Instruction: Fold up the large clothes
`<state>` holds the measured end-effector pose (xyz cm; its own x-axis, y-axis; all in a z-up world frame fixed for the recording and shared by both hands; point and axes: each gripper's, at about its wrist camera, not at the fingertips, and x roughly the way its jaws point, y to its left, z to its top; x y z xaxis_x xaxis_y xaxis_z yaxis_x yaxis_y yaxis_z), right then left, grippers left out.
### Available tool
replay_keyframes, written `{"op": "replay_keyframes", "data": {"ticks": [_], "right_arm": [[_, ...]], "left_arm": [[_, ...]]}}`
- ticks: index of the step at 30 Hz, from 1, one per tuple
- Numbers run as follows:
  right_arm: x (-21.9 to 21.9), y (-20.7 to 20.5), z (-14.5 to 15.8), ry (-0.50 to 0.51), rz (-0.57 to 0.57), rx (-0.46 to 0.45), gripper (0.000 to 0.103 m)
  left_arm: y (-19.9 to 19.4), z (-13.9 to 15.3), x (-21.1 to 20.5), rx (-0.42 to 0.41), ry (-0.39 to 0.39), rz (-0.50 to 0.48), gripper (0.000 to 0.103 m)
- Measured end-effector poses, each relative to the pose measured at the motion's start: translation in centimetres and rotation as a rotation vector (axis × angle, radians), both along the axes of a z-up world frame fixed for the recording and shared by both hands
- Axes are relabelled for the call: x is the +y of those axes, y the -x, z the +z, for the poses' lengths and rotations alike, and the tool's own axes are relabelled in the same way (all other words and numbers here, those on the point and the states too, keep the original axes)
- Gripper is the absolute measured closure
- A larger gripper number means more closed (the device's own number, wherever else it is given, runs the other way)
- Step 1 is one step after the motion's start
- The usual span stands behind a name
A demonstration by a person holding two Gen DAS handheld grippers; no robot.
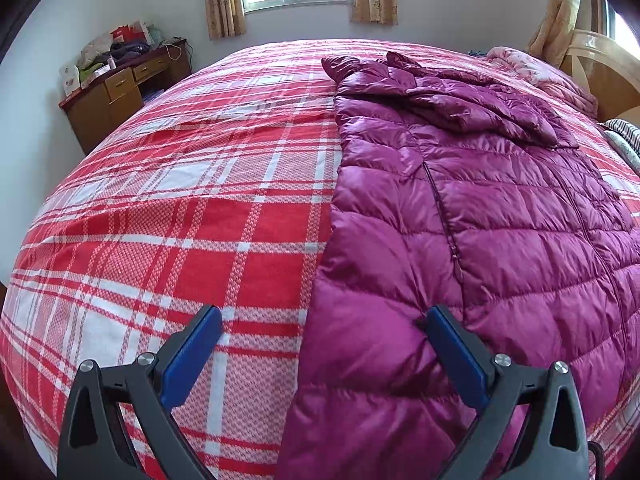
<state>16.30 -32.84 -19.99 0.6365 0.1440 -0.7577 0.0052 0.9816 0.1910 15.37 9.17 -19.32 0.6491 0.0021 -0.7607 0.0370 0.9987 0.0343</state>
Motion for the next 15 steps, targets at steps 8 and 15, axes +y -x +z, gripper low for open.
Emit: {"op": "replay_keyframes", "data": {"ticks": [8,15], "right_arm": [[0.1,2.0,-0.2,-0.097,0.061,0.023,0.091],[0.5,3.6,1.9,-0.124,0.067,-0.047,0.095]], "left_arm": [[2.0,0.0,-1.3,-0.005,0.024,-0.086,0.02],[3.4,1.3,-0.9,-0.017,0.079,-0.14,0.091]]}}
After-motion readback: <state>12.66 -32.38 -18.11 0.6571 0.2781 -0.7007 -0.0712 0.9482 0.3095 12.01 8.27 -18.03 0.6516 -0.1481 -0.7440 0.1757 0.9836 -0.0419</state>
